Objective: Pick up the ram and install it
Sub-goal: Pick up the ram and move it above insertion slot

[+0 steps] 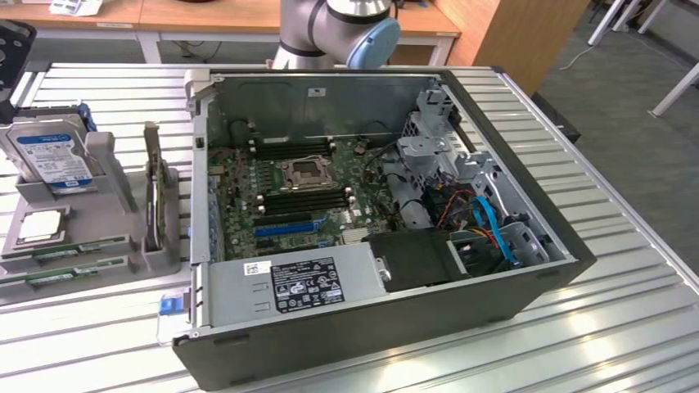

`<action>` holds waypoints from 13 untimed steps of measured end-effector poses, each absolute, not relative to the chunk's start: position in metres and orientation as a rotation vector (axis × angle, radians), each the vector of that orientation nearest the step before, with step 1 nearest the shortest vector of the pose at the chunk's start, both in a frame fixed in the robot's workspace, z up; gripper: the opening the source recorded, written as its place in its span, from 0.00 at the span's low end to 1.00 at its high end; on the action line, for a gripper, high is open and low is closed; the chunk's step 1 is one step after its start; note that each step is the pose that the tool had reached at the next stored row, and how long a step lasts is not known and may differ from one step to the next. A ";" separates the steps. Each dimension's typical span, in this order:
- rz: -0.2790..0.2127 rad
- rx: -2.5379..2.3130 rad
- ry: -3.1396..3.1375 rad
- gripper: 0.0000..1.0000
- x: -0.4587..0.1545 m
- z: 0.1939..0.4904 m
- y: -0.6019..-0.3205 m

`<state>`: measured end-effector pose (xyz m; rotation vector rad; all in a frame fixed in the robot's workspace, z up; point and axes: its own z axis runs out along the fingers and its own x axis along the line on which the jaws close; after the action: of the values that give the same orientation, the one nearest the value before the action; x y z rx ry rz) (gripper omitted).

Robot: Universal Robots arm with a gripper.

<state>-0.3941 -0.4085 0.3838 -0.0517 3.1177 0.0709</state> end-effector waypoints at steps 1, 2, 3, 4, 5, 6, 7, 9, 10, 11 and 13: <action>0.071 -0.064 3.118 0.10 -0.394 0.384 -0.408; 0.071 -0.076 3.118 0.10 -0.394 0.384 -0.408; 0.071 -0.088 3.117 0.10 -0.394 0.384 -0.408; 0.071 -0.100 3.117 0.10 -0.394 0.384 -0.408; 0.072 -0.113 3.117 0.10 -0.394 0.384 -0.408; 0.072 -0.125 3.117 0.10 -0.394 0.384 -0.408; 0.072 -0.137 3.116 0.10 -0.394 0.384 -0.408; 0.072 -0.164 3.116 0.10 -0.394 0.384 -0.408; 0.072 -0.177 3.115 0.10 -0.394 0.384 -0.408; 0.072 -0.190 3.114 0.10 -0.394 0.384 -0.408; 0.073 -0.217 3.113 0.10 -0.394 0.384 -0.408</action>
<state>-0.3941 -0.4085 0.3839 -0.2167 3.1131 0.0727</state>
